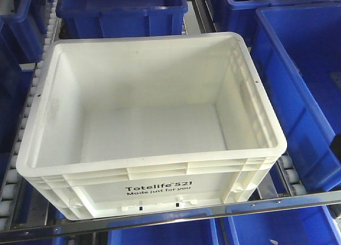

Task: Move bin from left to right shelf

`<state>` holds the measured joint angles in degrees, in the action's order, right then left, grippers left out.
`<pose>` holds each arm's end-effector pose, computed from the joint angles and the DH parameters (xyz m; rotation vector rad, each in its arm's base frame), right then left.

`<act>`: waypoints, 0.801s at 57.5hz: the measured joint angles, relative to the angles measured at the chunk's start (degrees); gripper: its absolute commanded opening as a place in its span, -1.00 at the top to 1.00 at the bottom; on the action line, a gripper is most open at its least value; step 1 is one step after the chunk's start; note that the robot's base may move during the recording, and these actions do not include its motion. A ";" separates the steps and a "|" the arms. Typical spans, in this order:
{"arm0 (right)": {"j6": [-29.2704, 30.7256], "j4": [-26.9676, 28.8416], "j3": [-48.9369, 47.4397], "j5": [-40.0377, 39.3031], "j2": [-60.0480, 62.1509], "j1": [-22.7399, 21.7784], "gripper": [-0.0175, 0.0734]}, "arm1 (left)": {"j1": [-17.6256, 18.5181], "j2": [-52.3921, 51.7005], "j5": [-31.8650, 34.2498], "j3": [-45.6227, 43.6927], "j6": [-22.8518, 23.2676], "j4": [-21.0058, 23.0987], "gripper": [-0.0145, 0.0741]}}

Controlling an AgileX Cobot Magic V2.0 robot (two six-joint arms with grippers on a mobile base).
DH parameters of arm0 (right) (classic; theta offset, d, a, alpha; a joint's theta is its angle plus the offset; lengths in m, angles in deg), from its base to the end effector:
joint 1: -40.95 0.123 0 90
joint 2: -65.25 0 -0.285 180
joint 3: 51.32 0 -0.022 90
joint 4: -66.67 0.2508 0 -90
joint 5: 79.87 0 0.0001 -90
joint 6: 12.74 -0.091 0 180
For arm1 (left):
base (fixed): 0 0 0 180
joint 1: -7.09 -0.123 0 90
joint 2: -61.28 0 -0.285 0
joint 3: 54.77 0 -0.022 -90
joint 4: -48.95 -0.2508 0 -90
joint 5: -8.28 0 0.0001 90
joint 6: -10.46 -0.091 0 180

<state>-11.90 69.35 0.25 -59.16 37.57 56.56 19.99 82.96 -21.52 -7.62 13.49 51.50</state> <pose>0.0762 0.0229 0.3080 -0.2245 1.7356 0.2351 0.0493 -0.0134 0.3257 0.1317 1.7225 -0.2531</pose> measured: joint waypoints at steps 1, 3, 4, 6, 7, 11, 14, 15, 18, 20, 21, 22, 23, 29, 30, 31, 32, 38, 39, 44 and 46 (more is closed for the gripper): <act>0.00 0.06 0.54 -0.01 1.37 0.00 -0.28 | 0.00 -1.33 0.00 0.78 -0.29 0.37 -0.16; 0.00 0.16 2.18 -0.28 4.07 0.00 -0.28 | 0.00 -3.52 0.00 2.10 -1.10 1.48 -0.16; 0.00 0.14 3.00 -0.39 5.39 0.00 -0.28 | 0.00 -4.39 0.06 2.63 -1.56 2.26 -0.16; 0.00 0.14 4.53 -0.67 7.51 0.00 -0.28 | 0.00 -6.93 0.06 4.23 -2.53 3.63 -0.16; 0.00 0.14 5.28 -0.92 8.75 0.00 -0.28 | 0.00 -8.13 0.06 5.02 -3.03 4.40 -0.16; 0.00 0.14 7.77 -2.28 12.73 0.00 -0.28 | 0.00 -11.77 0.19 8.13 -5.27 6.53 -0.16; 0.00 0.14 9.96 -3.93 15.06 0.00 -0.28 | 0.00 -13.59 0.33 10.40 -6.59 7.03 -0.16; 0.00 0.14 10.66 -4.97 15.66 0.00 -0.28 | 0.00 -14.04 0.33 11.10 -6.91 7.12 -0.16; 0.00 0.14 12.46 -6.66 16.82 0.00 -0.28 | 0.00 -14.43 0.48 12.88 -7.30 7.25 -0.16; 0.00 0.14 13.42 -7.70 17.11 0.00 -0.28 | 0.00 -14.49 0.78 13.72 -7.36 7.29 -0.16; 0.00 0.14 13.80 -8.13 17.13 0.00 -0.28 | 0.00 -14.49 0.95 13.90 -7.37 7.29 -0.16; 0.00 0.14 14.02 -8.35 17.15 0.00 -0.27 | 0.00 -14.49 1.12 14.13 -7.43 7.29 -0.16; 0.00 0.14 14.34 -8.49 17.15 0.00 -0.27 | 0.00 -14.49 1.32 14.28 -7.43 7.29 -0.16; 0.00 0.14 15.17 -8.86 17.15 0.00 -0.11 | 0.00 -14.49 2.50 14.33 -7.45 7.29 -0.09; 0.00 0.14 15.23 -8.92 17.15 0.00 -0.06 | 0.00 -14.49 2.50 14.33 -7.45 7.29 -0.06; 0.00 0.07 15.23 -8.97 17.15 0.00 -0.02 | 0.00 -14.49 2.43 14.33 -7.45 7.31 -0.01; 0.00 -0.06 15.28 -8.97 17.15 0.00 0.04 | 0.00 -14.49 2.42 14.33 -7.45 7.31 0.03; 0.17 -0.24 15.28 -8.97 17.15 0.00 0.43 | 0.00 -14.49 1.47 14.33 -7.45 7.42 0.40; 0.30 -0.24 15.28 -8.97 17.15 0.00 0.48 | 0.00 -14.49 1.39 14.33 -7.45 7.47 0.47; 0.83 -0.26 15.28 -8.97 17.15 0.00 0.64 | 0.00 -14.49 1.00 14.33 -7.45 7.46 0.69; 0.85 -0.26 15.28 -8.97 17.15 0.00 0.64 | 0.00 -14.49 0.94 14.33 -7.45 7.46 0.69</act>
<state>-11.05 69.09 15.53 -68.13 54.71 56.56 19.99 68.47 -20.58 6.72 6.04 58.96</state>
